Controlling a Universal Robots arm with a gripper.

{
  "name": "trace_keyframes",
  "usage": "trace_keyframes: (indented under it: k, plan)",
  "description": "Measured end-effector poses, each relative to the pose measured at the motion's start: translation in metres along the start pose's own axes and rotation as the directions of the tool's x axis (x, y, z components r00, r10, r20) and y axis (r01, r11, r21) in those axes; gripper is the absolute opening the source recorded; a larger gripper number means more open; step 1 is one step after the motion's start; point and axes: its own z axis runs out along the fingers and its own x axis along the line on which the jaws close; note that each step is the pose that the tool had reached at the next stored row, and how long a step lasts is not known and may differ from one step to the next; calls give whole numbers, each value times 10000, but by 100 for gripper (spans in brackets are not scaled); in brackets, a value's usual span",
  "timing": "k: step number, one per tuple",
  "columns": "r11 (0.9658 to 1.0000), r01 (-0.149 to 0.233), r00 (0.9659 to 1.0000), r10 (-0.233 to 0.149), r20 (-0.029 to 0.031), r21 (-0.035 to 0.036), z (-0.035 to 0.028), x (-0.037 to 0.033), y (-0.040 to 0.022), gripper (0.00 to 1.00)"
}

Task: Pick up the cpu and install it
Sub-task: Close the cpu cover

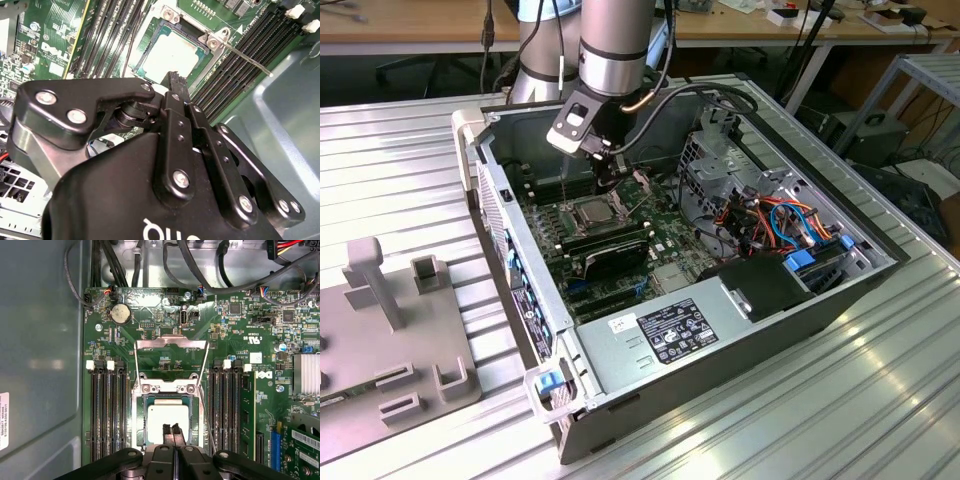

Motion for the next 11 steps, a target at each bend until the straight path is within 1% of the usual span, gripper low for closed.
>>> trace_keyframes:
  k: [6,11]
  plan:
    - [10000,1,10000,-1,2,1,-14,-1,1,11]
    - [10000,0,10000,0,1,0,-49,-1,3,11]
